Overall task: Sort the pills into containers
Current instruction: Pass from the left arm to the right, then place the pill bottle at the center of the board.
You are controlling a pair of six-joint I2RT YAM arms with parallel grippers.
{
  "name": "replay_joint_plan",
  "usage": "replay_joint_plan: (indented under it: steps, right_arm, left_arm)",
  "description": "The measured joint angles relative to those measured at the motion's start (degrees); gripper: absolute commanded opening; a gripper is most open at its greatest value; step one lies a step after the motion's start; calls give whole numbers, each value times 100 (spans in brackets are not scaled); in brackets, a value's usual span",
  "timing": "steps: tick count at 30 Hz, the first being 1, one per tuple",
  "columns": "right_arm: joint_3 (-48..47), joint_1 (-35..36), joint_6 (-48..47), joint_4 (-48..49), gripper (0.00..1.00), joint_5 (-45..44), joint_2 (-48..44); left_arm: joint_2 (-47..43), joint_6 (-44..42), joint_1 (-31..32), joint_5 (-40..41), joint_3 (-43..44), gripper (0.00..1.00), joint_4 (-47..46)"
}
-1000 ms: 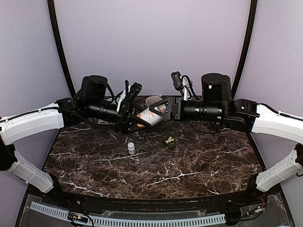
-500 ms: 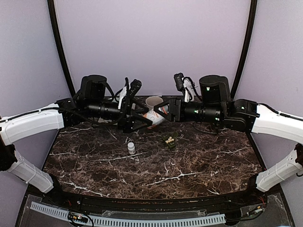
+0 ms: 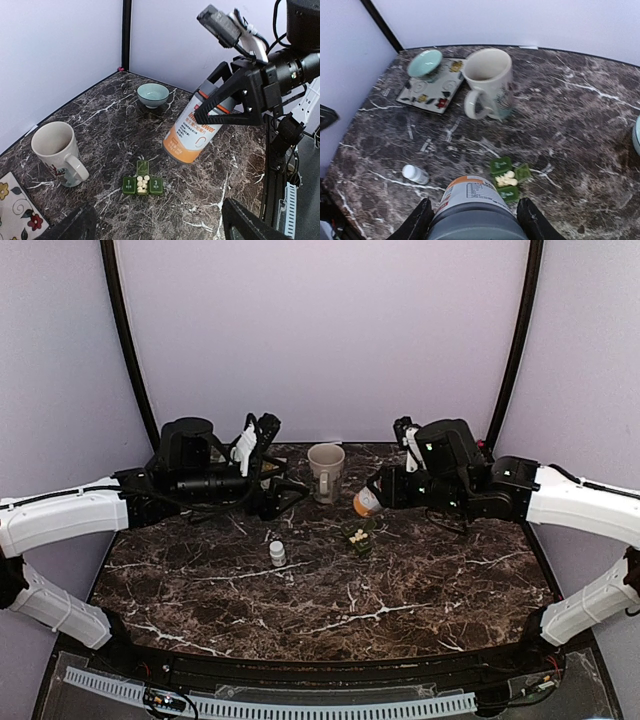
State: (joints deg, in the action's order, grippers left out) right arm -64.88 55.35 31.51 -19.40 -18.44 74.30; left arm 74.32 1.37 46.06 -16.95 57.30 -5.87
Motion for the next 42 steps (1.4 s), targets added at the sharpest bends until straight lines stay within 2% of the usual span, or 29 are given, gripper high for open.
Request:
replay_joint_plan:
  steps: [7, 14, 29, 34, 42]
  right_arm:
    - [769, -514, -66, -330, 0, -546, 66]
    - [1287, -1029, -212, -168, 0, -885, 557]
    - [1346, -1947, -535, 654, 1, -986, 1596]
    - [1126, -2120, -612, 761, 11, -951, 1847]
    - [905, -2212, -688, 778, 43, -787, 2041]
  left_arm:
    - [-22, 103, 0, 326, -232, 89, -142]
    - [-42, 131, 0, 468, -420, 89, -251]
    - [-42, 127, 0, 481, -487, 89, -348]
    - [-42, 127, 0, 481, -487, 89, -350]
    - [-42, 127, 0, 474, -487, 89, -350]
